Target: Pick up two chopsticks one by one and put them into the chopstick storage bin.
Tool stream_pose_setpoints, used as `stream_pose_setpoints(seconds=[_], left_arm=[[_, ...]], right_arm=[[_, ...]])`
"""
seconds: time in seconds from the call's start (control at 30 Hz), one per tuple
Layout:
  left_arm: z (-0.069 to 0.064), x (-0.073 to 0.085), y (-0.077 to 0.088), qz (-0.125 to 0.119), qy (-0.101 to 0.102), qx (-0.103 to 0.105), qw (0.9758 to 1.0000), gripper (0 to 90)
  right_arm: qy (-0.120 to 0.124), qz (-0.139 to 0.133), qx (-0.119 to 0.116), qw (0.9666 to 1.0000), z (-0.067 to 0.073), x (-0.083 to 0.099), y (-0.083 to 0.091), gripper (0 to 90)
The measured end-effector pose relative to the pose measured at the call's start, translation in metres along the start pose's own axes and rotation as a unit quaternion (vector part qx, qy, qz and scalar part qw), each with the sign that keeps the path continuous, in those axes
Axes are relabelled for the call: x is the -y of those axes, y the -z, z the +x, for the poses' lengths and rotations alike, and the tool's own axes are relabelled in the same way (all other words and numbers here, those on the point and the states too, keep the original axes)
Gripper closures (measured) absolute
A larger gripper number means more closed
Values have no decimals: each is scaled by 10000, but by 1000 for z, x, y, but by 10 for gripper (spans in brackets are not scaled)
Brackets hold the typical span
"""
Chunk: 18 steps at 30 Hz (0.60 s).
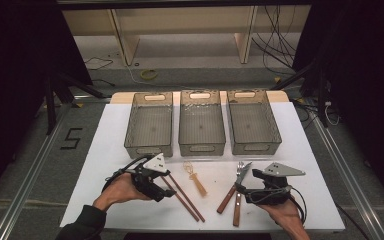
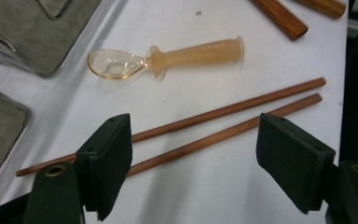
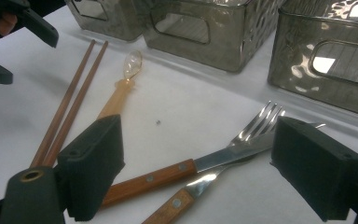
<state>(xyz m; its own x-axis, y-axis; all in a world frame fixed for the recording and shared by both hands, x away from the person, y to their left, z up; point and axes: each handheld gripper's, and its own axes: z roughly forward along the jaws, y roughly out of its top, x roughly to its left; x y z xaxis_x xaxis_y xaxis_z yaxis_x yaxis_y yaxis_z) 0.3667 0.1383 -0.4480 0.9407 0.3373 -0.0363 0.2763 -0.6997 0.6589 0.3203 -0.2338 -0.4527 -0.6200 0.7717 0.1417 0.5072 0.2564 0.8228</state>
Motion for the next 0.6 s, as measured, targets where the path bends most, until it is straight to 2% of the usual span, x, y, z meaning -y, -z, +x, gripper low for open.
stream_pose_setpoints(seconds=[0.13, 0.37, 0.47, 0.53, 0.6], left_arm=[[6, -4, -7, 289, -207, 118, 9993, 267], [12, -6, -25, 763, -487, 206, 9957, 286], [14, -6, -28, 845, -543, 206, 9947, 294], [16, -7, -30, 968, -637, 209, 9930, 300], [18, -6, -32, 1033, -649, 221, 9923, 304]], right_arm=[[-23, 16, -12, 10000, 0, 0, 0, 179], [-29, 39, -10, 10000, -1, 0, 0, 181], [-30, 45, -14, 10000, -2, 0, 0, 183], [-46, 60, -18, 10000, -2, 0, -1, 183], [-44, 59, -20, 10000, -2, 0, -1, 183]])
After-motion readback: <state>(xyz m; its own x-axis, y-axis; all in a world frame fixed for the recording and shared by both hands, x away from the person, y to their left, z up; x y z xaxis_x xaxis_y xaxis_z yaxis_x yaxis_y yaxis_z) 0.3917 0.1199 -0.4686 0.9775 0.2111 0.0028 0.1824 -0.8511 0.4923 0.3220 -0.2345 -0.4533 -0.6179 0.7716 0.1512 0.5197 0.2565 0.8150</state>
